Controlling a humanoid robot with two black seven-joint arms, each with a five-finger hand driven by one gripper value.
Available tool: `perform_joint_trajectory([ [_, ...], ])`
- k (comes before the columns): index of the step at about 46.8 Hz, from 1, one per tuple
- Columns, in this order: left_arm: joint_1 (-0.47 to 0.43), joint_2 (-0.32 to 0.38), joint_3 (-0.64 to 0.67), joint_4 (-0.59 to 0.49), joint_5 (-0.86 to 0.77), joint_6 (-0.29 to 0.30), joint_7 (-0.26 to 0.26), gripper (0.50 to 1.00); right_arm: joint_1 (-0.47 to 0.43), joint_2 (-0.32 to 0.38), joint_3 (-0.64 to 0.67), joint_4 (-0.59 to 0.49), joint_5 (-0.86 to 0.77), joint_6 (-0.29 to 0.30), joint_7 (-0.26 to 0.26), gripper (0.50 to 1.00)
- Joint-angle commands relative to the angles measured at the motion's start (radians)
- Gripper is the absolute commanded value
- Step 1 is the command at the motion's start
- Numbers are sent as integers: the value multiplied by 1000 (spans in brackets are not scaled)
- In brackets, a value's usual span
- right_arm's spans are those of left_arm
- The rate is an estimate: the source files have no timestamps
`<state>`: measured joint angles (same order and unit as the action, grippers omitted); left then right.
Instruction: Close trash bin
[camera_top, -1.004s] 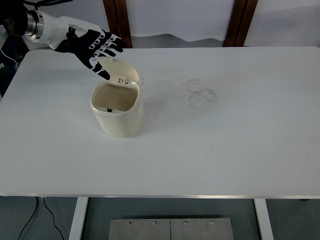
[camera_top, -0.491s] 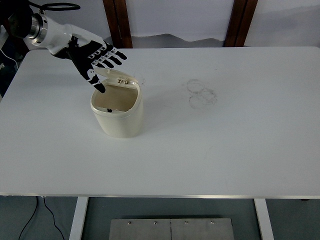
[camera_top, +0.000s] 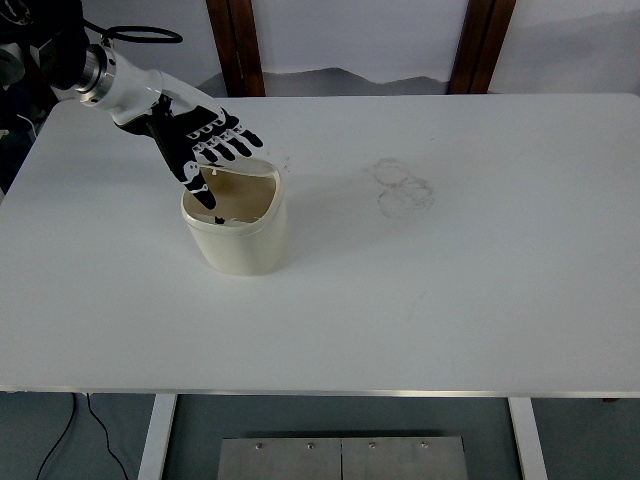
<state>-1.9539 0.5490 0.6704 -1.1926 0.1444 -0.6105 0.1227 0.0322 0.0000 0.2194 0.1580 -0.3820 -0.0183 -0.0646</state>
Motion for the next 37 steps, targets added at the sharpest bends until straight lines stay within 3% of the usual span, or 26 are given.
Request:
perform_joint_trajectory([
  [1, 1, -6, 0, -4, 0, 0, 0, 1000, 0, 0, 0, 0, 0, 0, 0, 995],
  [37, -34, 12, 69, -87, 0, 3, 0, 1000, 12, 0, 0, 0, 0, 0, -1, 995],
])
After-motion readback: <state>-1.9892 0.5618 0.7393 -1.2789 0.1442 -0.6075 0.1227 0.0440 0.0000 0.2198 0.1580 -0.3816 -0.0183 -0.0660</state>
